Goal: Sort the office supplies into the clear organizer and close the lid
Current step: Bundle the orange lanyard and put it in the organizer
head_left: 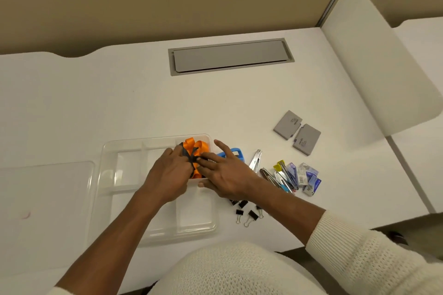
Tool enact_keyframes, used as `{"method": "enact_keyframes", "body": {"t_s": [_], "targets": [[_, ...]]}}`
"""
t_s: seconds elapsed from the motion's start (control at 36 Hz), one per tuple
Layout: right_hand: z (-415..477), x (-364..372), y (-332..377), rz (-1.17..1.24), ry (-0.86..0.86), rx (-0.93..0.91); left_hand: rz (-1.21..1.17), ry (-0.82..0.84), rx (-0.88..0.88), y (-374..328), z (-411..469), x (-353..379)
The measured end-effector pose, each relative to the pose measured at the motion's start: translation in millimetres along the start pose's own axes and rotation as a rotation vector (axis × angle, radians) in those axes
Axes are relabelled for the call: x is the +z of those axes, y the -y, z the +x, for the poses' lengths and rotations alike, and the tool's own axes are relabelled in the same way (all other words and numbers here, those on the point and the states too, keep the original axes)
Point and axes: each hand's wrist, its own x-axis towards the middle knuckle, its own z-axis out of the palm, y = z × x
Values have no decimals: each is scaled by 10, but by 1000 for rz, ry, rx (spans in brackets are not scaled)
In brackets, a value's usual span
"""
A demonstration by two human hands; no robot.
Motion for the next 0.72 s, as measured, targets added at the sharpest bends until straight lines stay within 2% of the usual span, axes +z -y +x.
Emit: {"method": "enact_keyframes", "body": {"t_s": [0.14,0.31,0.44,0.72], "targets": [[65,15,57,-120,8,0,-24,-51,49,-12,-54,108],[115,51,79,-153,-33,-1,-79,-101,57,-3,-100,135],[130,59,32,-145,-61,-2,-20,-135,-1,-20,-116,204],[163,54,-115,-118,-60,-60,-56,-147,-85,-102,-78,284]]}}
